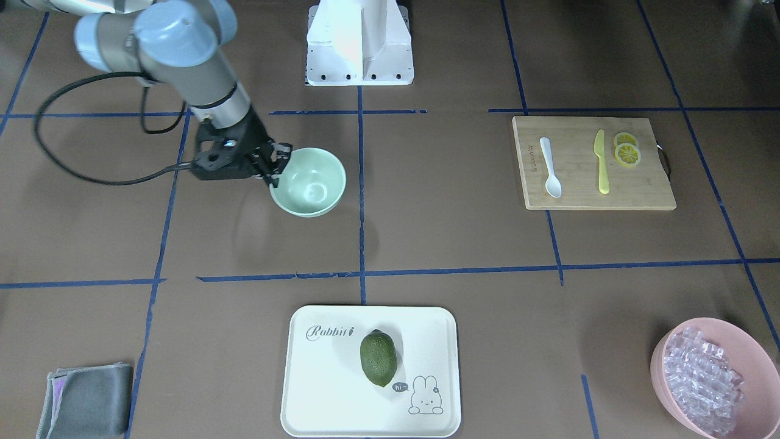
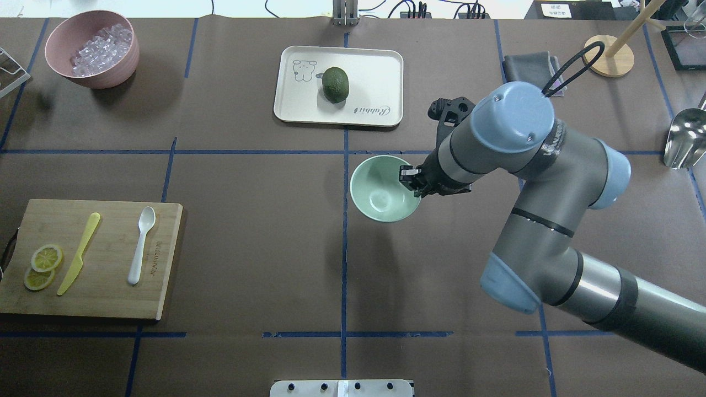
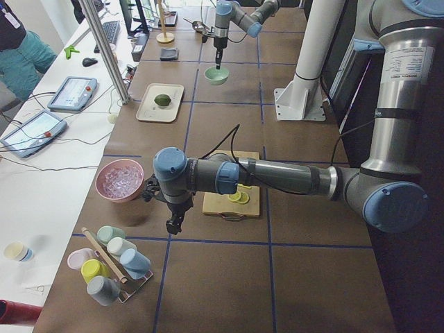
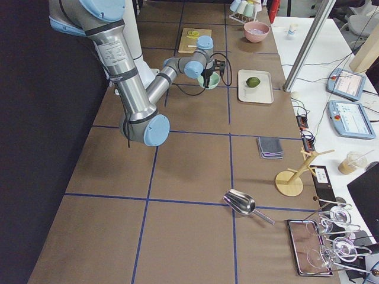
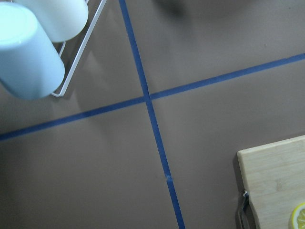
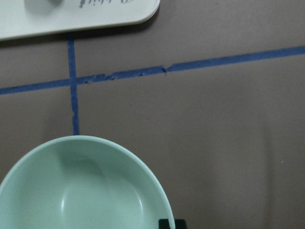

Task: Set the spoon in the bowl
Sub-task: 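Slide the green bowl with the right gripper toward the table center, then release the bowl and retract the right arm to rest, then reach the left gripper down over the white spoon on the board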

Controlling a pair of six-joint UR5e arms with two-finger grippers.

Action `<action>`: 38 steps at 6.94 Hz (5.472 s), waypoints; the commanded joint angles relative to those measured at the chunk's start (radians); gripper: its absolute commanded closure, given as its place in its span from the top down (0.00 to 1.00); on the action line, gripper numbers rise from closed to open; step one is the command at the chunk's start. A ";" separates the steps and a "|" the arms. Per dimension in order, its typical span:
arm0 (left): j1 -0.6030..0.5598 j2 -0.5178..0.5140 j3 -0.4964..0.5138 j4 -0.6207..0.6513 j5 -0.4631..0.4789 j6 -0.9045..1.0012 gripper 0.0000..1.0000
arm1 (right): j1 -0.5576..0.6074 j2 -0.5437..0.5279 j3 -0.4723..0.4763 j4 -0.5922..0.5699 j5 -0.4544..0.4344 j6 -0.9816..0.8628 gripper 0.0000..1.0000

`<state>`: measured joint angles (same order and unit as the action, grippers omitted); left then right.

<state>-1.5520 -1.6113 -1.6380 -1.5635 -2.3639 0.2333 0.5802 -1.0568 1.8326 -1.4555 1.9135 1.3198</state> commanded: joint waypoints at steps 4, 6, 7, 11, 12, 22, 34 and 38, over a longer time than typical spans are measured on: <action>0.043 -0.033 0.023 -0.035 -0.008 -0.060 1.00 | -0.111 0.060 -0.097 -0.002 -0.102 0.079 0.00; 0.043 -0.032 0.027 -0.029 -0.008 -0.062 1.00 | -0.140 0.060 -0.108 0.000 -0.128 0.085 0.00; 0.043 -0.033 0.027 -0.029 -0.008 -0.063 1.00 | -0.155 0.083 -0.124 0.004 -0.139 0.137 0.00; 0.055 -0.036 0.024 -0.032 -0.006 -0.069 1.00 | -0.088 0.095 -0.069 -0.011 -0.096 0.145 1.00; 0.073 -0.053 0.032 -0.030 -0.005 -0.072 1.00 | 0.008 0.084 -0.046 -0.060 0.021 0.072 1.00; 0.317 -0.055 -0.148 -0.047 0.008 -0.526 1.00 | 0.928 -0.637 0.056 -0.313 0.354 -1.620 1.00; 0.836 -0.053 -0.177 -0.300 0.276 -1.152 0.73 | 0.937 -0.658 0.074 -0.313 0.368 -1.605 1.00; 0.848 -0.055 -0.174 -0.296 0.272 -1.152 0.61 | 0.945 -0.661 0.074 -0.313 0.368 -1.605 1.00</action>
<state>-0.7108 -1.6657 -1.8131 -1.8626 -2.0915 -0.9189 1.5222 -1.7169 1.9067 -1.7687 2.2810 -0.2853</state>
